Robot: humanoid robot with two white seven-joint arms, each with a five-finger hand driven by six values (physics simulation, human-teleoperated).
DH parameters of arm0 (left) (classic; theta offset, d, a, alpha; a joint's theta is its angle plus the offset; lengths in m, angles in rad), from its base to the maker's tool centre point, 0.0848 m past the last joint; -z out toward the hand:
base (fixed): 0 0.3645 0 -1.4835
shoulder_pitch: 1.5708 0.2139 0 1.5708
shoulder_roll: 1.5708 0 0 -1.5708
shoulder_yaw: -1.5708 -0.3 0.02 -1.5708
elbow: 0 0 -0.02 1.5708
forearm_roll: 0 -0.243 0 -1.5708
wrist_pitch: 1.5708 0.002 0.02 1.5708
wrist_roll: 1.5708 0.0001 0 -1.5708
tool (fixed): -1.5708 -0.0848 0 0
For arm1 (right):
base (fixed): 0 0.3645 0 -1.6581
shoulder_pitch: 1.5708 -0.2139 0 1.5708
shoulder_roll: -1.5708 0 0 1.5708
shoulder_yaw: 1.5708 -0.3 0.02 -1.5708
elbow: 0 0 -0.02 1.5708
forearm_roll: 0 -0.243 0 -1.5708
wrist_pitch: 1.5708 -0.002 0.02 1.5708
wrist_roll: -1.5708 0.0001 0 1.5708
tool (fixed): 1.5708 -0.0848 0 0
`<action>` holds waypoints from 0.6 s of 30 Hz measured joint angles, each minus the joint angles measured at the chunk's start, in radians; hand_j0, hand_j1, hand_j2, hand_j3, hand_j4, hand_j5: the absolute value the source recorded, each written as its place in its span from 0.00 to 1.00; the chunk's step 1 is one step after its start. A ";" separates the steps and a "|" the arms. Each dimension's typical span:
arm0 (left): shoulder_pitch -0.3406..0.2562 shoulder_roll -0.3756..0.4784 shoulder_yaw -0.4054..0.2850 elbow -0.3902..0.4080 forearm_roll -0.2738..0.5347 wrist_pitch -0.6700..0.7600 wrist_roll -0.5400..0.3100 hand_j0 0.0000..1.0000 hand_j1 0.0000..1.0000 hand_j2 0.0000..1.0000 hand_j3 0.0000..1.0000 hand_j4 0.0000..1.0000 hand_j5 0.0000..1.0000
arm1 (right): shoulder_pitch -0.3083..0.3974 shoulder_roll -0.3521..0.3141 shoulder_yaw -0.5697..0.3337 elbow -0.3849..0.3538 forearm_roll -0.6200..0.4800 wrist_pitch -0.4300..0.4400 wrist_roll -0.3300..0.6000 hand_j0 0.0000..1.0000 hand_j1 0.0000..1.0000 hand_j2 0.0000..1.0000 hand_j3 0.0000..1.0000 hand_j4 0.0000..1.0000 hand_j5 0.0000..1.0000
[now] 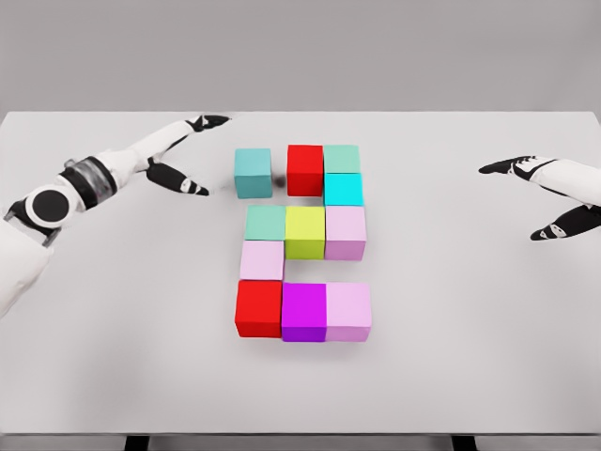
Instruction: Assemble the squares on the desktop into the number 2
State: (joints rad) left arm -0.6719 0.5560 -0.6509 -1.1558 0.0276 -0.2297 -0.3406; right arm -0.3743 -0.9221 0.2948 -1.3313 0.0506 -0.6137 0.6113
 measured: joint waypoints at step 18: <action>-0.008 0.201 -0.045 -0.148 0.124 -0.001 -0.269 1.00 1.00 1.00 1.00 1.00 1.00 | 0.000 -0.003 0.000 0.000 0.001 0.000 0.000 1.00 1.00 1.00 1.00 1.00 1.00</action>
State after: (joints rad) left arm -0.6796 0.7565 -0.6957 -1.3040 0.1520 -0.2304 -0.6096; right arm -0.3743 -0.9252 0.2948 -1.3312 0.0517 -0.6136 0.6113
